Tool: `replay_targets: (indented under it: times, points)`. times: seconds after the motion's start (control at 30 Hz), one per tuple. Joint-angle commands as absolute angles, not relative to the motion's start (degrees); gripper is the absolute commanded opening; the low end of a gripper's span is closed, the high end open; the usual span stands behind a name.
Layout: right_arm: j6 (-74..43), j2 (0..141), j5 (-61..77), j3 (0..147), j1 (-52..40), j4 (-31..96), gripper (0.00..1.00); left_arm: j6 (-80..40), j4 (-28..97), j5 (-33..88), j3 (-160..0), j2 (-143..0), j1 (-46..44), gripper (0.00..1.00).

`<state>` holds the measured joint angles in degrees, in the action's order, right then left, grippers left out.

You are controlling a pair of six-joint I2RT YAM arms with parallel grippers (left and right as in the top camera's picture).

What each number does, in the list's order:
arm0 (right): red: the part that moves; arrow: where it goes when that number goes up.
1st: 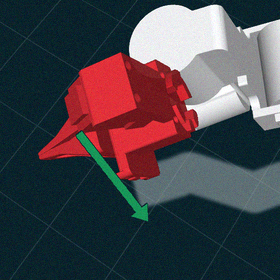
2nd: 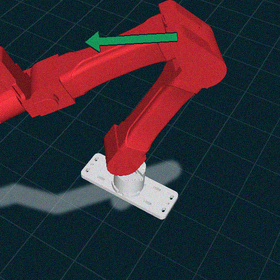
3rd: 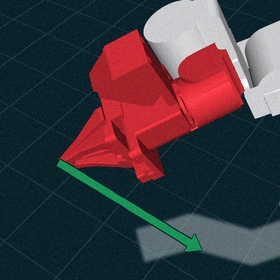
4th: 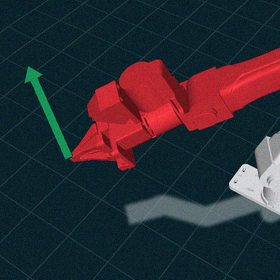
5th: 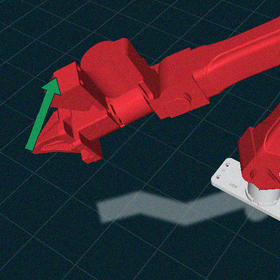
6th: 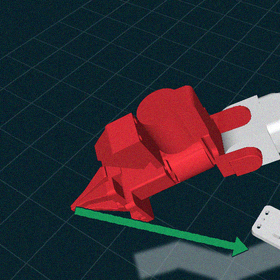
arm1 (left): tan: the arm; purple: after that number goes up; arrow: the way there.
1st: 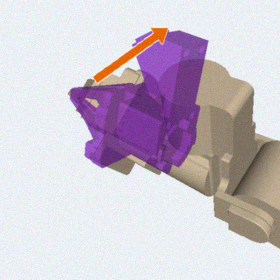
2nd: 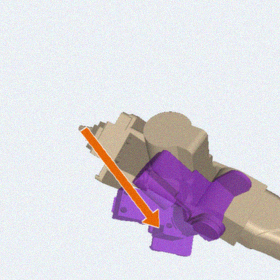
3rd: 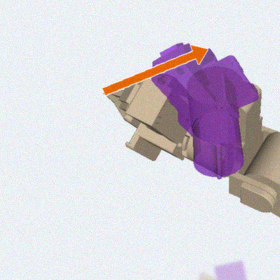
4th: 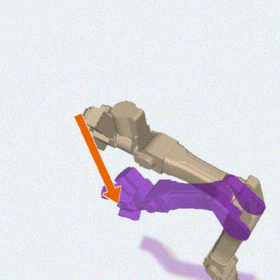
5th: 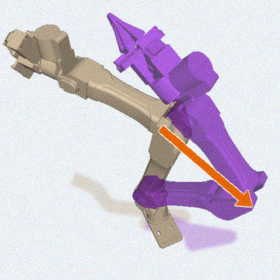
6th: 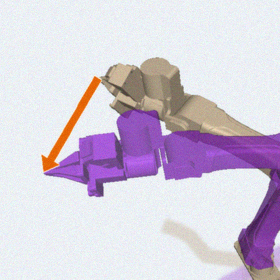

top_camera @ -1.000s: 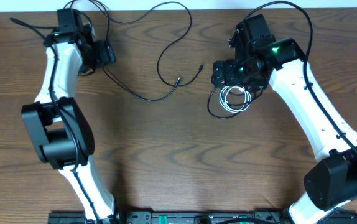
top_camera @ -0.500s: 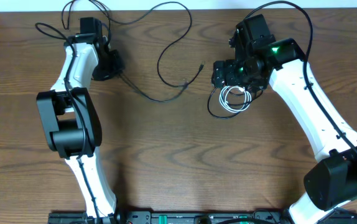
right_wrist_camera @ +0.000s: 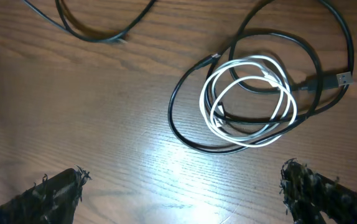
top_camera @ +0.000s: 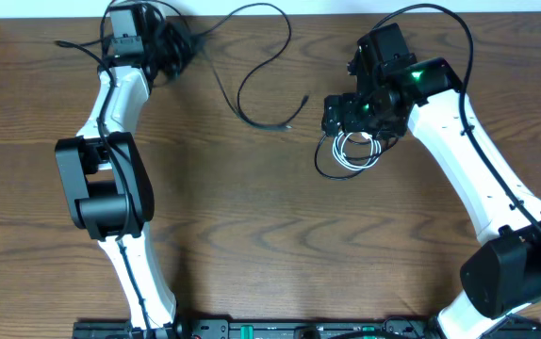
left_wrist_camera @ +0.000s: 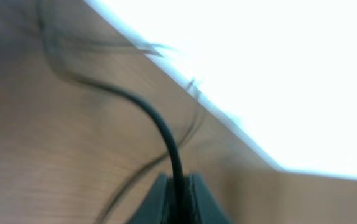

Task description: Untangle cables

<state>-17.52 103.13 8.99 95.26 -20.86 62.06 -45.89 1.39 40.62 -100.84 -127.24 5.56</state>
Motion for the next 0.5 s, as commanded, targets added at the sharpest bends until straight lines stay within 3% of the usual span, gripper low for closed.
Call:
replay_targets:
  times: [0.0,0.13,0.17,0.2,0.23,0.37,0.47]
  points:
    - [-17.08,103.2,8.97,95.46,-21.47,62.15,0.99,-64.49,-8.99,47.05,-101.49,-127.22,5.98,0.08]
    - [-17.08,103.2,8.97,95.46,-21.45,61.93,0.99,-64.58,-13.47,43.42,-101.49,-127.22,5.45,0.08]
    - [-17.08,103.2,8.95,95.46,-21.47,61.95,0.99,-62.39,-11.86,43.18,-101.49,-127.33,5.23,0.29]
    - [-17.08,103.2,8.95,95.46,-21.47,62.0,0.99,-58.74,-9.21,43.09,-101.49,-127.33,4.95,0.59]
    - [-17.08,103.2,8.97,95.44,-21.47,62.02,0.99,-54.5,-5.69,42.92,-101.49,-127.33,4.62,0.72]
    - [-17.1,103.24,8.97,95.02,-21.47,61.41,0.99,-39.46,7.14,42.15,-101.49,-127.66,3.16,0.9]
    - [-17.1,103.24,8.99,94.59,-21.47,61.06,0.99,-30.35,15.16,39.38,-101.49,-127.72,2.74,0.95]
